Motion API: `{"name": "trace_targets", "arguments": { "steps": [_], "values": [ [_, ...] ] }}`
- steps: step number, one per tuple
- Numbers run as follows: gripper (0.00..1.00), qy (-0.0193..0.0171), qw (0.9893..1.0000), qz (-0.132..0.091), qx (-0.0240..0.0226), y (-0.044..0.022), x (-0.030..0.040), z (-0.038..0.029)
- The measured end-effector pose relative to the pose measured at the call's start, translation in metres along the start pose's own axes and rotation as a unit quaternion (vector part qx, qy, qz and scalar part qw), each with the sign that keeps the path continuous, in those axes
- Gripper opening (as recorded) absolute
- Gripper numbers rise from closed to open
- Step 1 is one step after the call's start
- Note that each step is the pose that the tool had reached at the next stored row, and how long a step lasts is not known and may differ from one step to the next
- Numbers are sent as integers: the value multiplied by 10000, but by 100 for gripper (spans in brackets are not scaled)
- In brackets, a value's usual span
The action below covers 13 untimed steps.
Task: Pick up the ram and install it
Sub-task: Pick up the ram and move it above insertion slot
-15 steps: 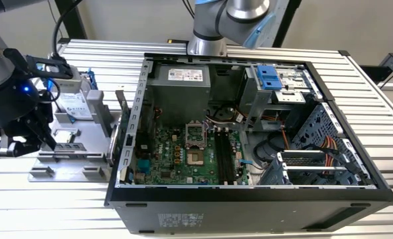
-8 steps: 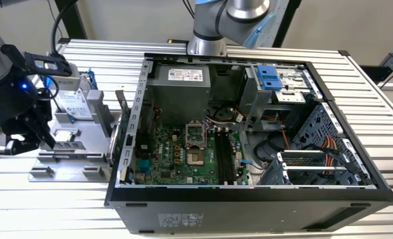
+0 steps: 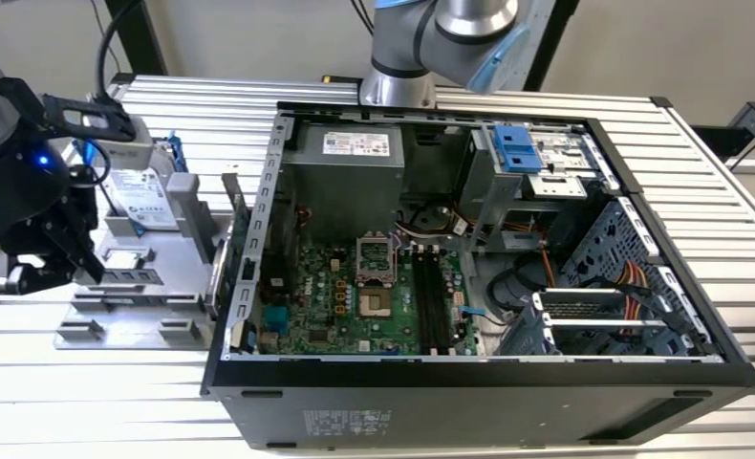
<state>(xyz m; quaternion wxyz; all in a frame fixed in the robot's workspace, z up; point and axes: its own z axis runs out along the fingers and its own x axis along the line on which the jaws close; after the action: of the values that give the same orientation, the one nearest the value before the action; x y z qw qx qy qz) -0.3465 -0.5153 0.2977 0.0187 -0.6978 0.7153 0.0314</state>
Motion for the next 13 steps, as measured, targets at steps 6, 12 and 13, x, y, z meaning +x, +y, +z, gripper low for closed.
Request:
{"name": "trace_targets", "arguments": {
  "steps": [6, 12, 13],
  "values": [
    [0, 0, 10000, 0, 0, 2, -4, -52],
    [0, 0, 10000, 0, 0, 2, -8, -107],
    [0, 0, 10000, -1, 0, 1, -7, -112]
  ]
}}
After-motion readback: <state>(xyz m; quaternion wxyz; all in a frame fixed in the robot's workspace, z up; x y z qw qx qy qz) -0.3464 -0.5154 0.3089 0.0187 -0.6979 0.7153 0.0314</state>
